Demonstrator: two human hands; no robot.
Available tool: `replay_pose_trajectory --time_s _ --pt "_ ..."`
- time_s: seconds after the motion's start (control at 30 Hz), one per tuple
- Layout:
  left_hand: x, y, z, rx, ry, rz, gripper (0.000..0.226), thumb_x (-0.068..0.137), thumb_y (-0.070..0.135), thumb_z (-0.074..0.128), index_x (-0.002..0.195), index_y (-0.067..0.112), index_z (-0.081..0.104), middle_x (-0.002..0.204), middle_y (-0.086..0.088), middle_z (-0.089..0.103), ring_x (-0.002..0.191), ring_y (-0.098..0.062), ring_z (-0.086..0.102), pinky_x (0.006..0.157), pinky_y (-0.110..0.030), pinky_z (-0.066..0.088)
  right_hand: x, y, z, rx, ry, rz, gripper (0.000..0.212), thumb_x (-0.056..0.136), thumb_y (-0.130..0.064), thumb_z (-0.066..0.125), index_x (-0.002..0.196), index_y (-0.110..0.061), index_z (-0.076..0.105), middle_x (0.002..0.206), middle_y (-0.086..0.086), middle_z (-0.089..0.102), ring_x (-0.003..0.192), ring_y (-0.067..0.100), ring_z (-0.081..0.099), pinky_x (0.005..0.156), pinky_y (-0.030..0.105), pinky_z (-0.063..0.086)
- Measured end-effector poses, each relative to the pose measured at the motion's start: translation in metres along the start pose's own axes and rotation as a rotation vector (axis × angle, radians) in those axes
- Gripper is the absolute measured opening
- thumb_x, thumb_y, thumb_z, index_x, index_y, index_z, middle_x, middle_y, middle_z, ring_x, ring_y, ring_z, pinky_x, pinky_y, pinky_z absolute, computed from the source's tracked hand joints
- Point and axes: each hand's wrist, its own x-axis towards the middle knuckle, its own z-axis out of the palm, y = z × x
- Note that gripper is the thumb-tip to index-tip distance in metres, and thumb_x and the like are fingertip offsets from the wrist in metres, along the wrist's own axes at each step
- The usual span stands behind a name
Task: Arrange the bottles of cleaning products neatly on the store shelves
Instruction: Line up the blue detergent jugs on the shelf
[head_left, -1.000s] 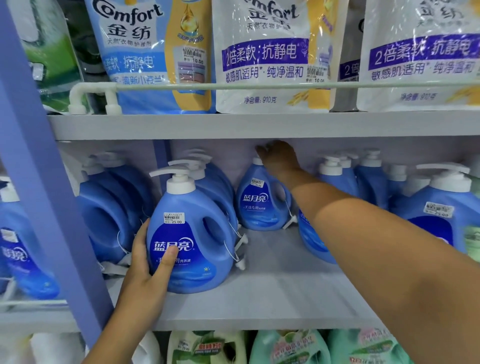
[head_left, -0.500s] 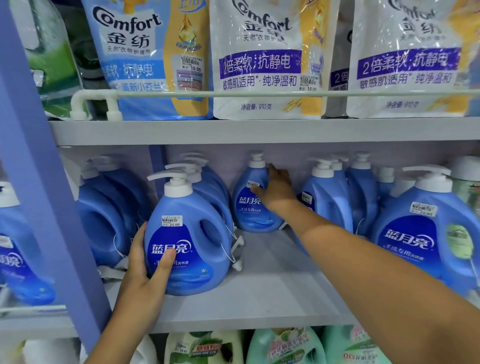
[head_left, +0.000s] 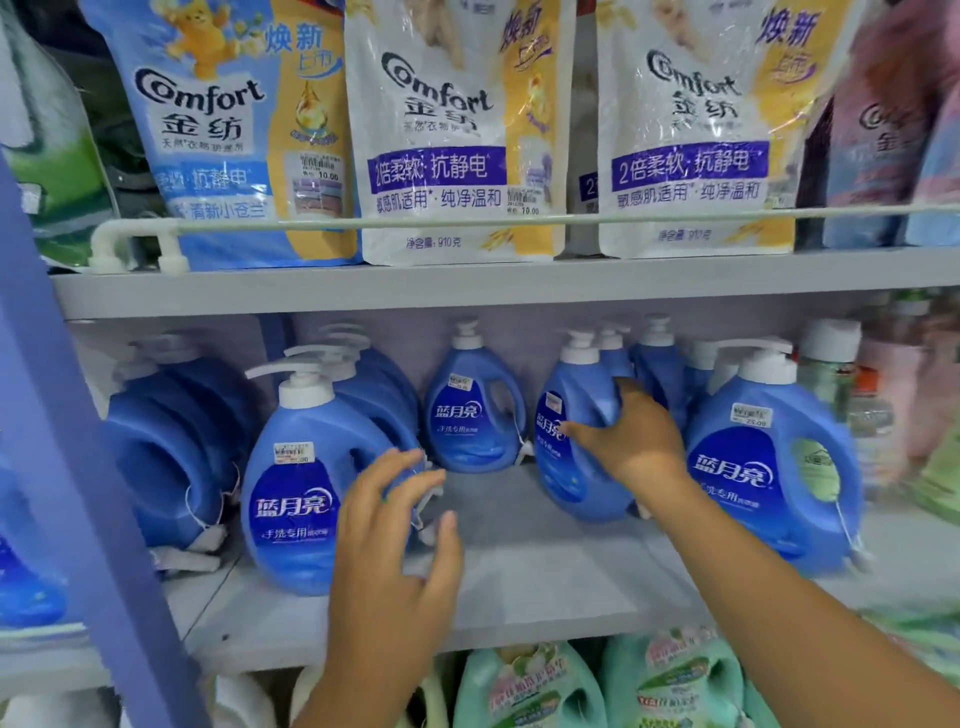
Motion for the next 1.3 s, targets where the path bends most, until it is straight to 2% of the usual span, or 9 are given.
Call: replay_pose_trajectory --time_s 0.23,0.37,0.47,0.6,0.7,0.77,0.9,1.03,1.3 --pt "0.024 0.011 0.097 -0.088 -0.198 -0.419 0.088 0.074 0.045 0.083 0.148 0.032 0.039 0.138 0.016 0.041 0.132 -0.010 0.048 0.110 -0.036 0.044 0.001 0.012 -0.017 0.237 -0.361 -0.215 0.029 0.079 -0.030 0.085 0.094 -0.029 0.060 0.097 -0.007 0.070 0.086 0.009 0.067 0.076 0.027 0.055" --pt "0.022 0.015 0.114 0.043 -0.236 -0.494 0.129 0.054 0.054 0.088 0.157 0.037 0.012 0.149 0.006 0.035 0.135 -0.014 0.045 0.100 -0.031 0.045 -0.012 0.009 -0.030 0.425 -0.474 -0.310 0.037 0.090 -0.021 0.074 0.124 -0.018 0.061 0.121 -0.008 0.069 0.109 0.011 0.065 0.102 0.038 0.052" --pt "0.011 0.020 0.127 0.208 -0.131 -0.475 0.130 0.060 0.056 0.090 0.158 0.037 0.007 0.152 -0.004 0.036 0.138 -0.025 0.043 0.100 -0.037 0.046 -0.044 0.029 -0.087 0.419 -0.079 -0.465 0.035 0.094 -0.027 0.068 0.128 -0.032 0.059 0.130 -0.026 0.056 0.120 -0.009 0.051 0.103 0.009 0.038" --pt "0.012 0.016 0.135 0.329 -0.093 -0.498 0.127 0.065 0.063 0.084 0.160 0.038 0.003 0.151 -0.005 0.037 0.137 -0.029 0.037 0.102 -0.045 0.044 -0.063 0.105 -0.167 0.381 0.380 -0.494 0.032 0.093 -0.037 0.067 0.124 -0.030 0.061 0.128 -0.007 0.060 0.124 0.015 0.056 0.105 0.021 0.042" --pt "0.023 0.007 0.138 0.316 -0.101 -0.516 0.124 0.069 0.058 0.084 0.160 0.038 0.001 0.153 -0.002 0.034 0.139 -0.027 0.034 0.098 -0.042 0.045 -0.060 0.140 -0.161 0.468 0.110 -0.170 0.061 0.067 -0.072 0.076 0.121 -0.054 0.055 0.132 -0.006 0.060 0.118 0.018 0.063 0.091 0.003 0.045" --pt "0.033 -0.001 0.138 0.351 -0.135 -0.570 0.122 0.072 0.056 0.083 0.160 0.035 0.000 0.158 -0.001 0.029 0.142 -0.027 0.031 0.098 -0.042 0.045 -0.060 0.150 -0.147 0.458 -0.039 -0.112 0.080 0.046 -0.085 0.077 0.118 -0.059 0.054 0.120 -0.019 0.068 0.102 0.008 0.070 0.082 0.018 0.055" --pt "0.049 -0.019 0.139 0.434 -0.184 -0.604 0.124 0.076 0.058 0.079 0.161 0.027 -0.004 0.163 -0.006 0.022 0.147 -0.032 0.025 0.106 -0.048 0.042 -0.051 0.142 -0.133 0.328 -0.050 -0.107 0.074 0.045 -0.047 0.091 0.110 -0.044 0.057 0.107 -0.016 0.071 0.095 0.004 0.070 0.079 0.040 0.060" --pt "0.059 -0.029 0.148 0.525 -0.211 -0.602 0.119 0.082 0.057 0.073 0.161 0.016 -0.005 0.162 -0.012 0.022 0.145 -0.035 0.026 0.110 -0.046 0.038 -0.046 0.143 -0.124 0.247 -0.086 -0.021 0.077 0.041 -0.053 0.093 0.107 -0.044 0.056 0.104 -0.017 0.071 0.096 0.011 0.070 0.081 0.047 0.059" --pt "0.062 -0.033 0.152 0.496 -0.201 -0.602 0.114 0.081 0.052 0.076 0.161 0.017 0.004 0.156 -0.013 0.026 0.136 -0.037 0.037 0.096 -0.049 0.048 -0.043 0.119 -0.105 0.440 -0.313 -0.082 0.071 0.054 -0.017 0.094 0.113 -0.034 0.059 0.096 -0.022 0.075 0.087 -0.005 0.071 0.066 0.019 0.058"
